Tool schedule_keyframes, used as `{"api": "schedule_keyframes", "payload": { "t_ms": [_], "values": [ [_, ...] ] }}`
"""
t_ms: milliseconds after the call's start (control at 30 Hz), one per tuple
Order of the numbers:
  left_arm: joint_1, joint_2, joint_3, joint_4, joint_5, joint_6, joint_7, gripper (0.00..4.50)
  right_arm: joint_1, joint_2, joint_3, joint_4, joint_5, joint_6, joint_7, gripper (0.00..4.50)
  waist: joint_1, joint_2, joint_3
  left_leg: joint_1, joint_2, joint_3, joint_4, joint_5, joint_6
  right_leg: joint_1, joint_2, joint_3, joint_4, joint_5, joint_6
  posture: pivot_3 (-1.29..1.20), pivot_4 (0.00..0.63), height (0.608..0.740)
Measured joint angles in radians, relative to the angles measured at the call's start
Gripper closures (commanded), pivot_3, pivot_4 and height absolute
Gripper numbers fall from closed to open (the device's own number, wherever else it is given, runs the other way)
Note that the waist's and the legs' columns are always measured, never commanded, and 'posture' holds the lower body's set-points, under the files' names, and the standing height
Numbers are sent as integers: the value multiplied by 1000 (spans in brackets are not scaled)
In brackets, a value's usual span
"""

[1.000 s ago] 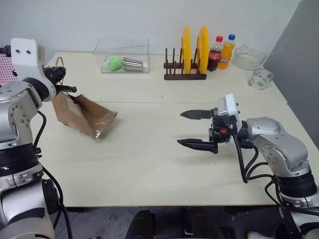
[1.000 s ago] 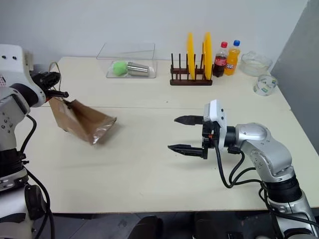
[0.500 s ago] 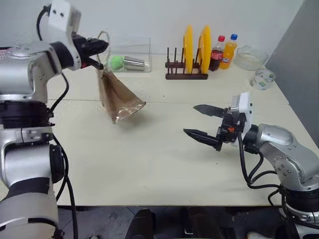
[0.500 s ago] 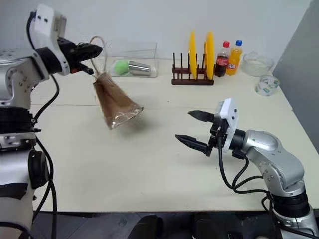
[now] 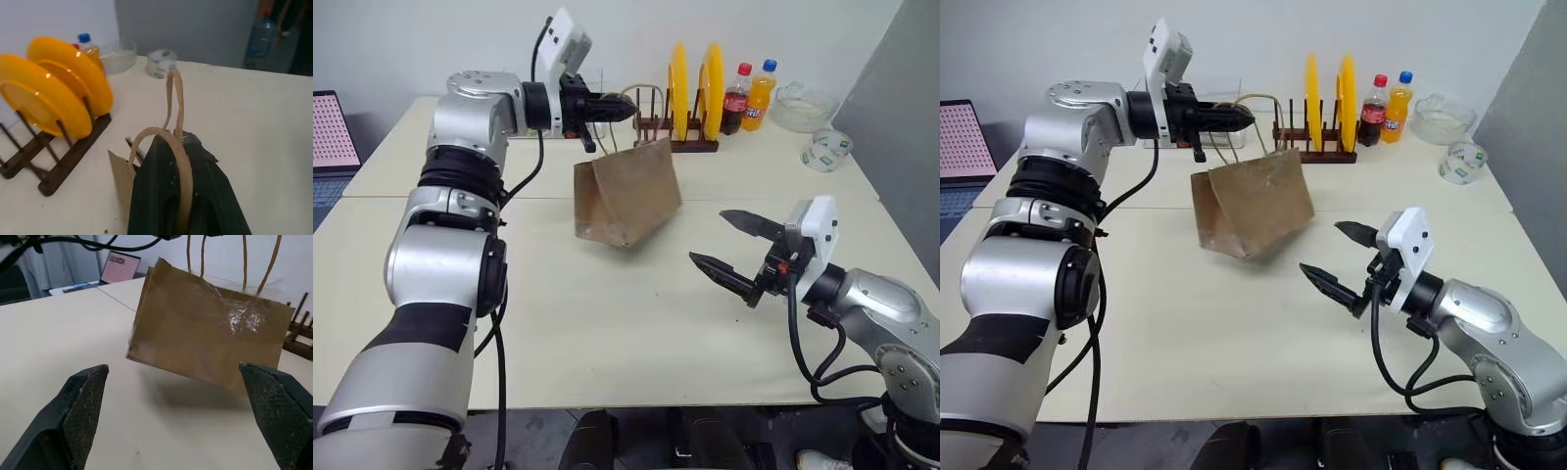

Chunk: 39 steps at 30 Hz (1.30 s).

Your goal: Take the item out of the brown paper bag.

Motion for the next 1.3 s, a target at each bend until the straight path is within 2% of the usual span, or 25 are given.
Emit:
{"api": "schedule_keyframes", "payload": {
  "t_ms": [300,467,633,800,1300],
  "values": [
    [-33,-113,-29,102,76,-130,-174,4480,196,-3,-36,-113,-23,-31,-59,0,-4,0,0,1,2,2,2,0,1,0,6,3,0,-2,3,0,150,740],
    [-33,-108,-50,111,134,-214,-227,4480,250,-3,-48,-144,-41,-53,-78,0,-4,0,0,2,2,1,3,0,1,1,9,3,2,-2,3,0,150,740],
    [-33,-50,-76,150,213,-316,-229,4480,259,-3,-46,-149,-42,-66,-87,0,-5,0,0,1,2,1,3,0,1,1,9,3,2,-2,3,0,150,740],
    [-33,10,-97,190,298,-416,-165,4480,246,-4,-17,-148,-44,-68,-94,0,-3,0,0,1,2,1,5,0,1,1,9,3,2,-2,3,0,150,740],
    [-35,23,-103,255,413,-606,198,4480,96,-8,65,-95,-81,-78,-99,0,0,0,0,0,2,1,11,-1,2,2,8,3,3,-1,5,0,150,740]
  ]
}}
